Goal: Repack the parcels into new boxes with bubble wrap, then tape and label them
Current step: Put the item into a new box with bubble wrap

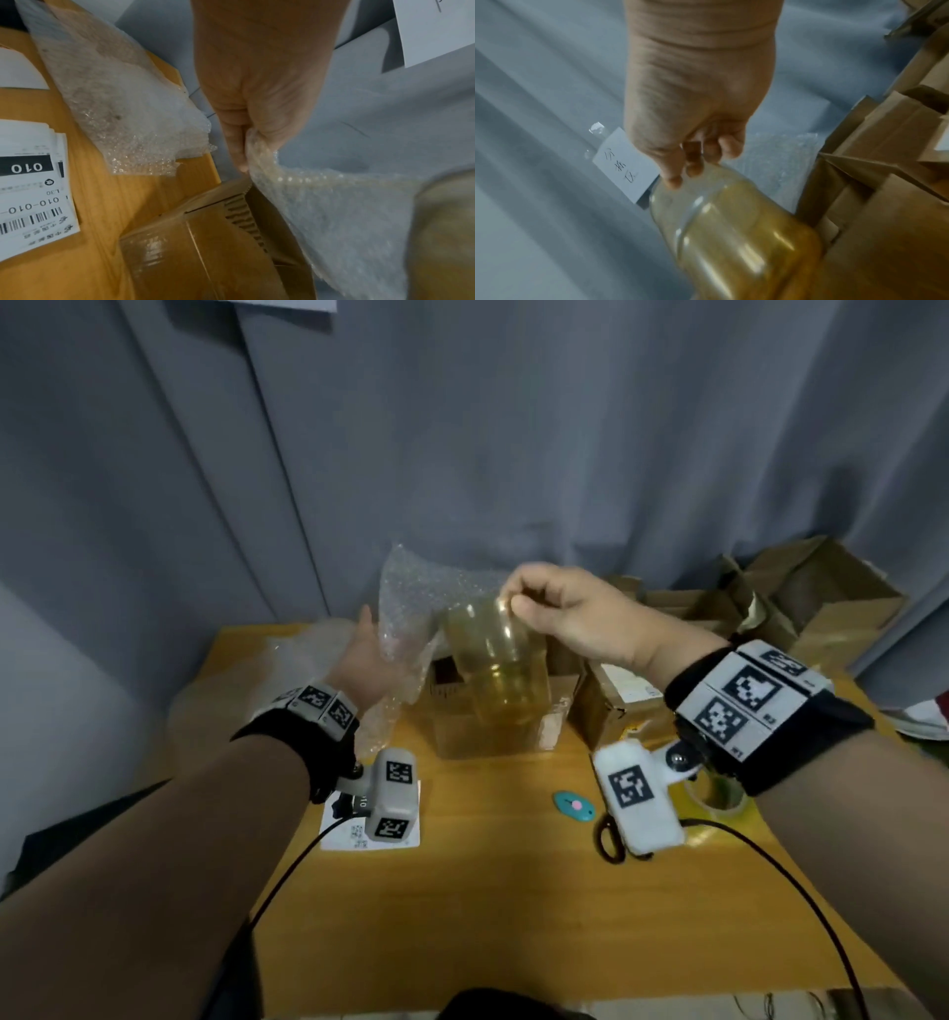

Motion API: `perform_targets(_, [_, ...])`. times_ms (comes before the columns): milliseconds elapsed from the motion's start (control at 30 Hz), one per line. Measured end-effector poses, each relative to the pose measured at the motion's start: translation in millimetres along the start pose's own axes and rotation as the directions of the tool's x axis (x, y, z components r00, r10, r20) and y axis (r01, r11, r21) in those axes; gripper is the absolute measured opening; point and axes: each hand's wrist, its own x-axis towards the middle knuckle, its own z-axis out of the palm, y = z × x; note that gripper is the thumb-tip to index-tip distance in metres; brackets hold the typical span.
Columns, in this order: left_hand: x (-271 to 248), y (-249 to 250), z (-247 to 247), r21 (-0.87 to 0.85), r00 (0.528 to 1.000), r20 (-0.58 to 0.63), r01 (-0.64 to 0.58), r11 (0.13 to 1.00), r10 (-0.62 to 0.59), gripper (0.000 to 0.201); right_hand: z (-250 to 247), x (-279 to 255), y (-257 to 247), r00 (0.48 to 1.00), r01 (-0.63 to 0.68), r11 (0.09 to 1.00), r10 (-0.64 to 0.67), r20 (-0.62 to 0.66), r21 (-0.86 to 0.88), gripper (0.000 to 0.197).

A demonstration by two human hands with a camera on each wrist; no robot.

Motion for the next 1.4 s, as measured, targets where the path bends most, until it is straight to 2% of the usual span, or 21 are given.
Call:
perform_targets(100, [-7.7,8.7,-2.4,0.171,0.985,0.078,-0.162,0.972,0.151,0.019,-13.5,8.3,-7.4,0.964,0.131,0.991,-0.128,-0.233,-0.003,0.021])
perform_targets(133, [-8.9,9.0,-2.8,0.198,0.980,0.078,-0.197,0.960,0.184,0.010,-16.7,11.0,-8.5,0.940,0.169,0.986,-0.162,-0.300,-0.001,0.020])
perform_targets(233, [-19.7,16.6,-4.8,0.138,0.963,0.094,-0.262,0.955,0.251,0.009,-22.9,23.8,-8.9,0.853,0.205,0.978,-0.202,-0.481,-0.047,0.018])
perform_targets(267, [-23.2,19.2,-4.0,0.085,0.969,0.099,-0.237,0.968,0.228,0.010,-22.4,29.3,-8.7,0.835,0.186,0.977,-0.214,-0.506,-0.106,0.019])
perform_targets(333, [-23.1,17.4,-1.4,-0.004,0.986,0.083,-0.147,0.989,0.147,0.016,-18.7,39.7,-7.2,0.837,0.132,0.962,-0.238,-0.492,-0.241,0.019])
perform_targets(433, [-11.2,5.9,3.4,0.101,0.997,0.066,-0.055,0.993,0.048,0.052,-12.2,51.5,-2.3,0.837,0.091,0.917,-0.282,-0.469,-0.389,0.018])
perform_targets(533, [-5.6,0.4,4.2,0.156,0.995,0.094,0.000,0.988,-0.015,0.068,-13.4,56.8,-3.4,0.801,0.108,0.895,-0.337,-0.495,-0.434,0.019])
perform_targets(600, [-4.5,-0.8,5.7,0.115,0.991,0.133,-0.005,0.993,-0.010,0.068,-16.7,61.5,-4.7,0.809,0.110,0.861,-0.368,-0.459,-0.497,0.021])
perform_targets(667, [-4.5,-0.2,4.3,0.078,0.986,0.165,-0.003,0.997,-0.010,0.073,-17.9,68.5,-3.0,0.852,0.088,0.803,-0.367,-0.373,-0.589,0.022])
perform_targets(767, [3.8,-4.7,1.6,-0.025,0.985,0.167,0.046,0.999,-0.041,0.086,-5.7,79.6,10.7,0.938,0.124,0.665,-0.322,-0.132,-0.737,0.009])
perform_targets(833, [5.1,-3.1,1.1,-0.098,0.981,0.186,0.074,0.992,-0.055,0.072,12.2,83.2,24.4,0.979,0.169,0.616,-0.197,0.057,-0.769,0.020])
perform_targets(933, [6.9,-1.0,1.9,-0.157,0.969,0.234,0.121,0.980,-0.082,0.054,41.8,82.9,43.1,0.970,0.192,0.635,-0.008,0.242,-0.749,0.021])
perform_targets(1067, [13.4,-1.0,-1.9,-0.343,0.979,0.174,0.164,0.925,-0.109,0.034,56.7,83.3,58.1,0.966,0.163,0.697,0.032,0.257,-0.699,0.018])
perform_targets(1133, [19.3,-6.6,-5.4,-0.230,0.992,0.130,0.041,0.972,-0.011,0.013,52.6,85.7,65.1,0.966,0.133,0.720,0.058,0.251,-0.681,0.014])
perform_targets(1167, [20.3,-3.7,-7.9,-0.160,0.986,0.163,-0.014,0.987,0.040,0.013,50.4,86.5,67.4,0.965,0.118,0.737,0.073,0.252,-0.665,0.013])
perform_targets(1200, [23.9,-3.4,-8.1,-0.094,0.976,0.207,-0.052,0.994,0.071,0.037,48.6,87.3,69.7,0.966,0.084,0.771,0.093,0.241,-0.632,0.011])
perform_targets(1267, [30.6,1.3,-6.1,0.181,0.949,0.277,-0.203,0.962,0.149,0.080,45.4,86.4,70.6,0.971,-0.028,0.855,0.147,0.189,-0.517,0.010])
perform_targets(1333, [33.1,10.1,-0.6,0.232,0.923,0.310,-0.304,0.924,0.227,0.095,45.6,85.3,74.0,0.973,-0.034,0.862,0.143,0.179,-0.506,0.024])
perform_targets(1400, [37.7,14.9,6.1,0.215,0.913,0.332,-0.318,0.923,0.237,0.100,44.7,83.0,81.2,0.974,-0.023,0.899,0.119,0.194,-0.437,0.031])
